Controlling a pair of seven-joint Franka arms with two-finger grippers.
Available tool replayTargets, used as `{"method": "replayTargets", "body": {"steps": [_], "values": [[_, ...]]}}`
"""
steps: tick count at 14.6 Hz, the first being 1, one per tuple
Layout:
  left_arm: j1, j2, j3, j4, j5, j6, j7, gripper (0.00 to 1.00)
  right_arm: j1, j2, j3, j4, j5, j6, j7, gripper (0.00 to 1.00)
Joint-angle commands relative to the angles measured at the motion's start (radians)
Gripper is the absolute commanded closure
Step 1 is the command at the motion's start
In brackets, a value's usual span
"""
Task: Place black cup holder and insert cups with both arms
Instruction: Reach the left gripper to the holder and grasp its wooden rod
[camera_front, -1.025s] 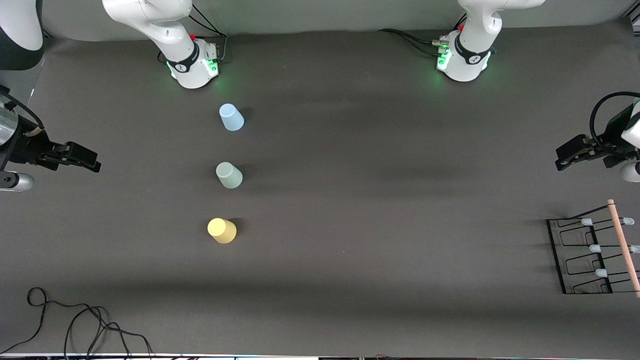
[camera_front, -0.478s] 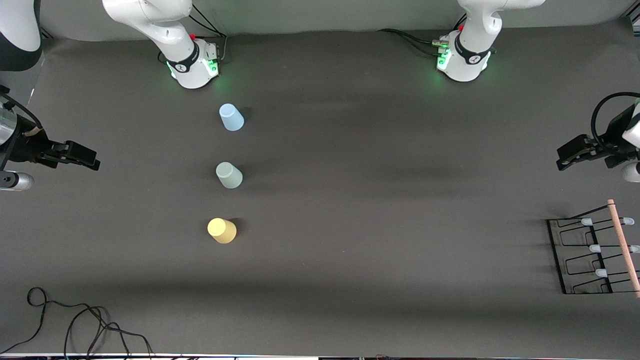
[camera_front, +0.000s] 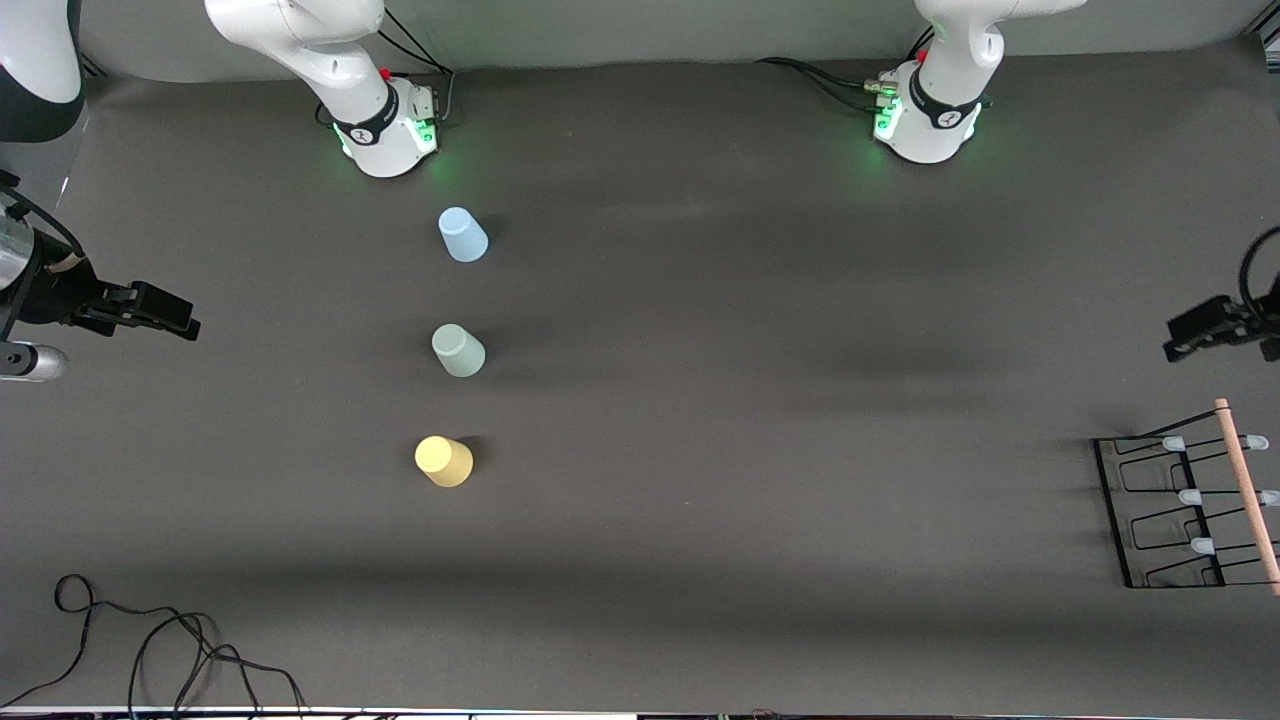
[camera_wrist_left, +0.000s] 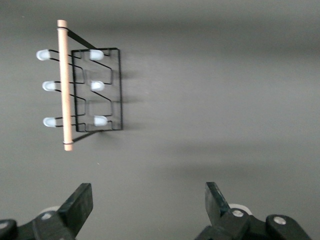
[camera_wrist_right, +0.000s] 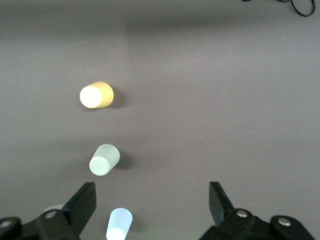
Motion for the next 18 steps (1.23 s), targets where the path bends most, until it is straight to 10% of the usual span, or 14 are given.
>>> {"method": "replayTargets", "body": {"steps": [1, 7, 12, 18], "values": [[0.043, 0.072, -0.004, 0.034, 0.015, 0.07, 0.021, 0.01, -0.005, 0.01, 0.007, 0.025, -0.005, -0.015, -0.015, 0.0], [0.143, 0.293, -0.006, 0.179, 0.003, 0.112, 0.115, 0.15, -0.006, 0.008, 0.007, 0.024, -0.007, -0.017, -0.02, 0.0], [0.174, 0.451, -0.004, 0.296, 0.012, 0.181, 0.147, 0.02, -0.008, 0.01, 0.007, 0.025, -0.005, -0.029, -0.018, 0.0], [0.204, 0.516, -0.006, 0.292, -0.003, 0.274, 0.162, 0.21, -0.008, 0.011, 0.007, 0.024, -0.007, -0.045, -0.003, 0.0]]}}
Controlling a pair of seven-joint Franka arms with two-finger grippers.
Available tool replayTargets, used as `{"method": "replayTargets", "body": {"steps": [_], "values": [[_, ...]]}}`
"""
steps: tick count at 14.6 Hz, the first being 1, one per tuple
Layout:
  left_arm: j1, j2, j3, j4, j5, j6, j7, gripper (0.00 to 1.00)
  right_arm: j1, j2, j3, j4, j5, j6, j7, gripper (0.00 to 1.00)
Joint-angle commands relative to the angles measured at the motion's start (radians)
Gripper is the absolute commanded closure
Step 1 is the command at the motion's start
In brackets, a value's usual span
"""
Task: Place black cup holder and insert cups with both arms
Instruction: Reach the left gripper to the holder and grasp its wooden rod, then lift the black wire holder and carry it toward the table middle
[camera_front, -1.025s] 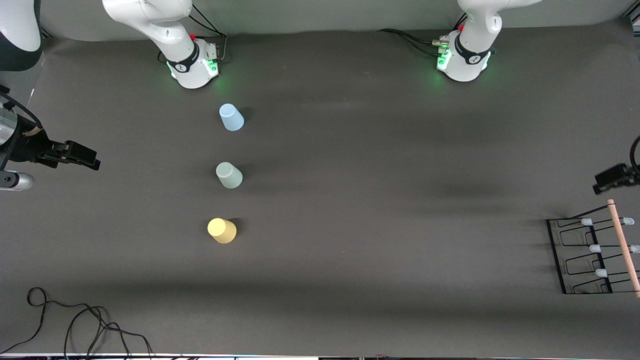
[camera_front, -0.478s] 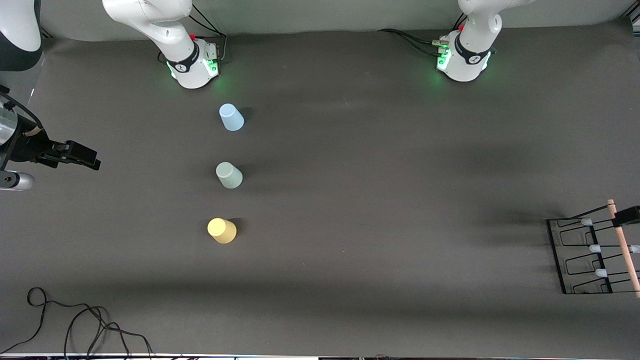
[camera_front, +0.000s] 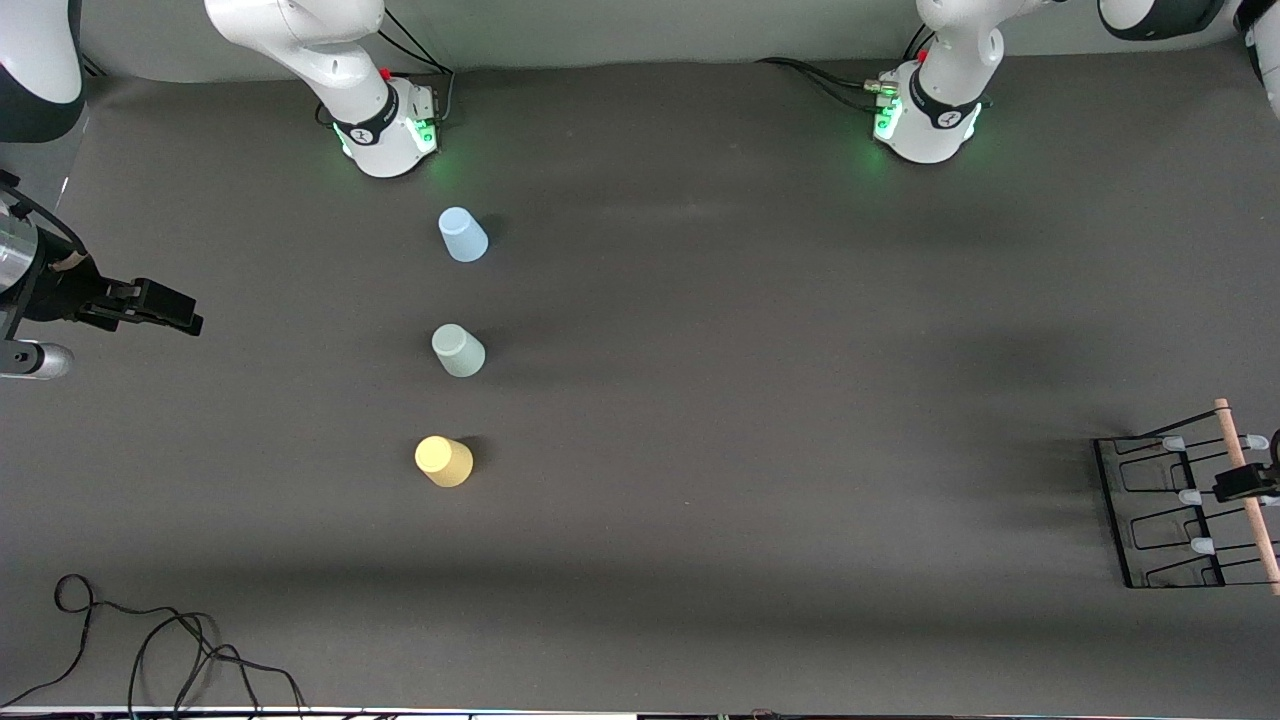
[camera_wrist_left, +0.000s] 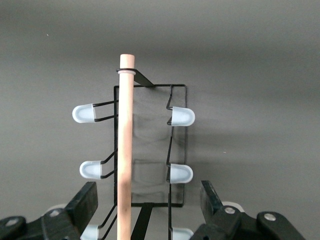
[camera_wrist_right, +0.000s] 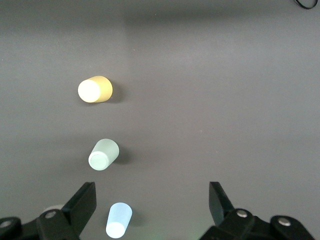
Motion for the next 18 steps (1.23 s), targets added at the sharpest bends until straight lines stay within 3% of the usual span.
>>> {"method": "replayTargets", "body": {"steps": [1, 7, 14, 18], "values": [[0.052, 0.017, -0.014, 0.034, -0.005, -0.004, 0.044, 0.21, -0.008, 0.011, 0.006, 0.024, -0.007, -0.022, -0.003, 0.0], [0.055, 0.038, -0.014, 0.033, -0.002, -0.004, 0.084, 0.23, -0.008, 0.009, 0.006, 0.024, -0.007, -0.032, -0.004, 0.0], [0.058, 0.053, -0.014, 0.03, 0.009, -0.004, 0.113, 0.4, -0.008, 0.009, 0.006, 0.024, -0.009, -0.034, -0.018, 0.0], [0.058, 0.055, -0.014, 0.019, 0.006, -0.004, 0.114, 0.42, -0.009, 0.008, 0.006, 0.022, -0.009, -0.037, -0.02, 0.0]]}}
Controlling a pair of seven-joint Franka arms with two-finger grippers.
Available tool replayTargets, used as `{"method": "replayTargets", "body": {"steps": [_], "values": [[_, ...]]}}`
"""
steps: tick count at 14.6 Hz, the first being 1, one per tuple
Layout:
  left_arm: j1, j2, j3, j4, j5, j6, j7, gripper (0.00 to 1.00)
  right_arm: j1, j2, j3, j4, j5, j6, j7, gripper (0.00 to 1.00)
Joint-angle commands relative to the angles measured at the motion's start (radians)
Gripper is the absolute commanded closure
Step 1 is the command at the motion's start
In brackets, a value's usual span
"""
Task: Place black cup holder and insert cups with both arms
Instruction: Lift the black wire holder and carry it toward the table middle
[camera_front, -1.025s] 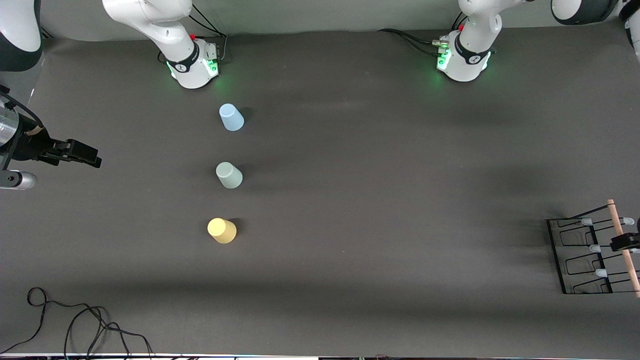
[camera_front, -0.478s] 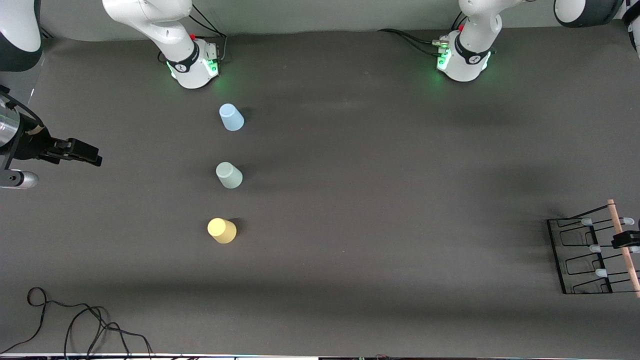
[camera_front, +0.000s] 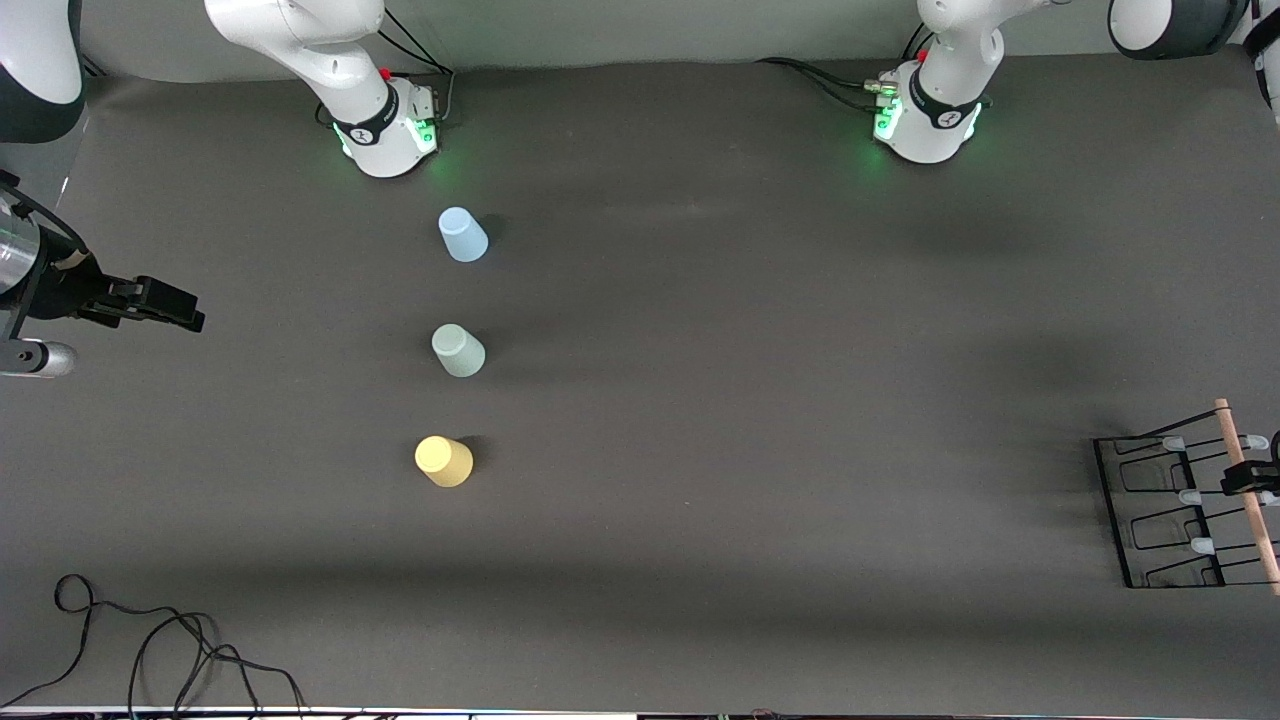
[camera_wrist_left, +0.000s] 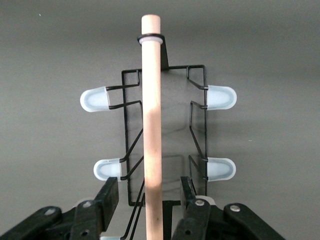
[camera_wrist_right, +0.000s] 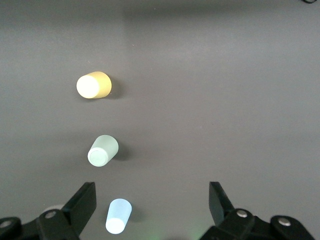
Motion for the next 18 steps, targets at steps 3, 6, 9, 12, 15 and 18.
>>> {"method": "replayTargets", "body": {"steps": [3, 6, 9, 12, 15, 18], "values": [[-0.004, 0.021, -0.002, 0.014, 0.008, -0.007, 0.028, 0.42, -0.008, 0.009, 0.005, 0.022, -0.009, -0.019, -0.02, 0.0], [-0.001, 0.021, -0.002, 0.014, 0.009, -0.007, 0.037, 0.58, -0.009, 0.009, 0.006, 0.022, -0.009, -0.019, -0.02, 0.0], [0.002, 0.021, -0.002, 0.016, 0.011, -0.007, 0.071, 0.92, -0.009, 0.009, 0.005, 0.022, -0.009, -0.019, -0.02, 0.0], [-0.01, 0.02, 0.0, 0.017, 0.026, -0.013, 0.106, 1.0, -0.009, 0.009, 0.005, 0.022, -0.009, -0.019, -0.02, 0.0], [-0.014, -0.008, -0.003, 0.022, 0.068, -0.039, 0.108, 1.0, -0.009, 0.009, 0.005, 0.022, -0.009, -0.019, -0.02, 0.0], [-0.063, -0.052, -0.005, 0.028, 0.052, -0.142, 0.095, 1.0, -0.011, 0.009, 0.005, 0.022, -0.009, -0.019, -0.02, 0.0]]}}
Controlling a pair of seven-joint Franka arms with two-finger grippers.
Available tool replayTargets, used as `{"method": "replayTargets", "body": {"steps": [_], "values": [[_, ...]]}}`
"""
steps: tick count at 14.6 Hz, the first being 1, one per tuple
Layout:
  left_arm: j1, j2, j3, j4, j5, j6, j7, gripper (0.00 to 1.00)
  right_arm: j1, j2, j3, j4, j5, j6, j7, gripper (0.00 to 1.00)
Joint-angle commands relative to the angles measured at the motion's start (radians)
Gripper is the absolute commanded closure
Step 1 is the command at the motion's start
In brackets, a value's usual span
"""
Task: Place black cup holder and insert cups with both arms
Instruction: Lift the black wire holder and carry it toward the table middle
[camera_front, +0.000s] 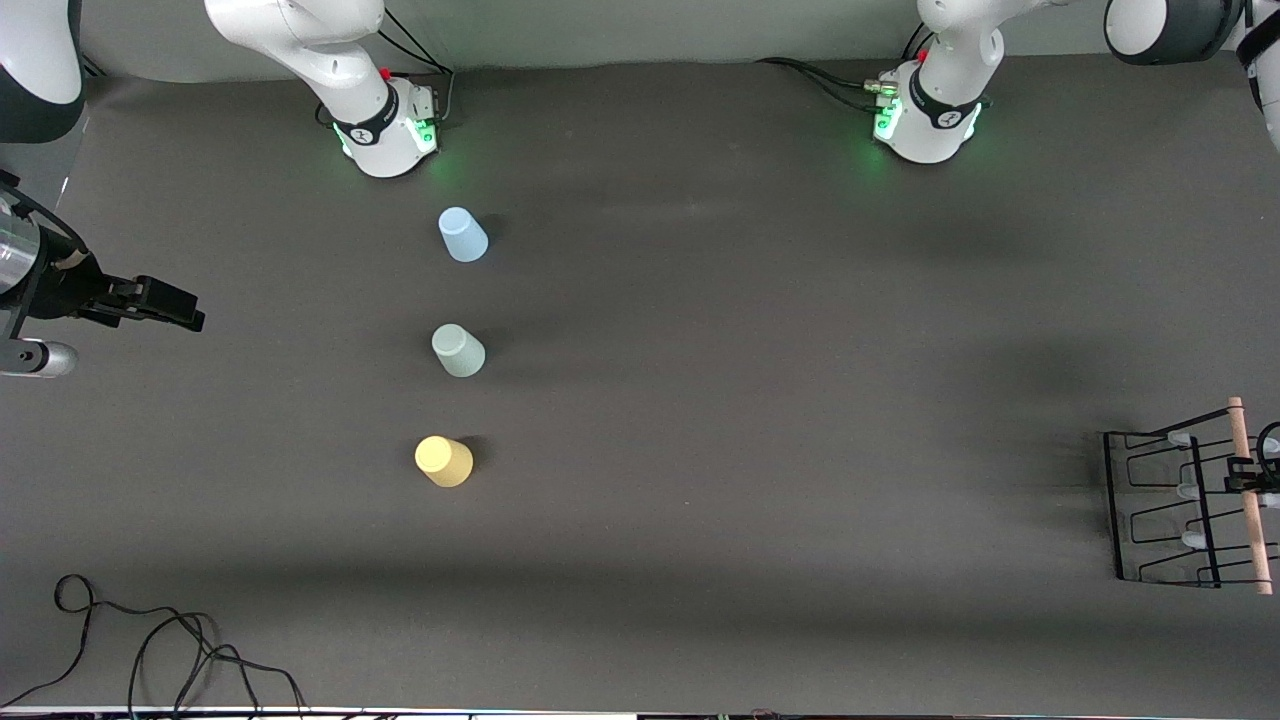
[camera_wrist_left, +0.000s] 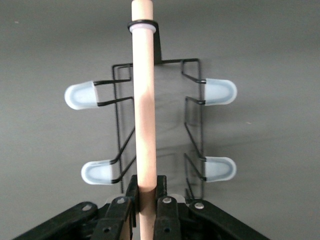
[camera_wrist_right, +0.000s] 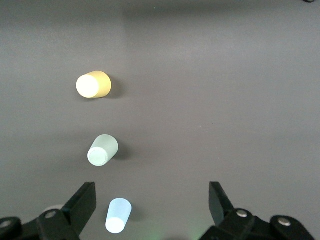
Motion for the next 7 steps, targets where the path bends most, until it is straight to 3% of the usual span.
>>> {"method": "replayTargets", "body": {"steps": [1, 7], "values": [[-0.058, -0.066, 0.007, 0.009, 0.004, -0.109, -0.008, 1.0, -0.01, 0.009, 0.005, 0.022, -0.009, -0.018, -0.021, 0.0], [-0.201, -0.127, 0.007, 0.004, -0.053, -0.229, -0.317, 1.0, -0.01, 0.008, 0.005, 0.022, -0.009, -0.018, -0.021, 0.0]]}}
